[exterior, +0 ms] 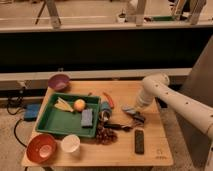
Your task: Wipe table surface with towel
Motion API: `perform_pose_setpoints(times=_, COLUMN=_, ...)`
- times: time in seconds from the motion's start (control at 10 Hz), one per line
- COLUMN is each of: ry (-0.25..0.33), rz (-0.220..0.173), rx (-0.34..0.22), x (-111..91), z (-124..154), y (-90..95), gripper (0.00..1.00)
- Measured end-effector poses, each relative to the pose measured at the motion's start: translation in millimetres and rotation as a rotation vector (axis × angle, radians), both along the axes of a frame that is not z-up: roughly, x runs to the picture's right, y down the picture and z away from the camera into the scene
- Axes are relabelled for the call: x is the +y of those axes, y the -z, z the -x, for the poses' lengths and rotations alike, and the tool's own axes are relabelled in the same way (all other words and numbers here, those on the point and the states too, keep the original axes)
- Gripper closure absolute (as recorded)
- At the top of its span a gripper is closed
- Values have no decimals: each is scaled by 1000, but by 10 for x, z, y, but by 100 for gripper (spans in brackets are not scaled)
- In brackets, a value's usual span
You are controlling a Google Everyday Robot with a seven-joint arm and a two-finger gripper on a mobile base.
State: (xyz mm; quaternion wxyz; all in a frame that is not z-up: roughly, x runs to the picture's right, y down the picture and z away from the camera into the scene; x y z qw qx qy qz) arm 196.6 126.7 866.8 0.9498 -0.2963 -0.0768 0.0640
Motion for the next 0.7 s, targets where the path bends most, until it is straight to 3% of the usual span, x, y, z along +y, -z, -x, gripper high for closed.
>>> perform_pose_setpoints(times=0.4, ry=-4, rz=-16, rx=23, x=0, z=35, y=-189, gripper=92)
perform_pose_setpoints(times=0.7, ry=-23, rz=-36, rx=35, x=-137, z=5, y=-298, gripper=92)
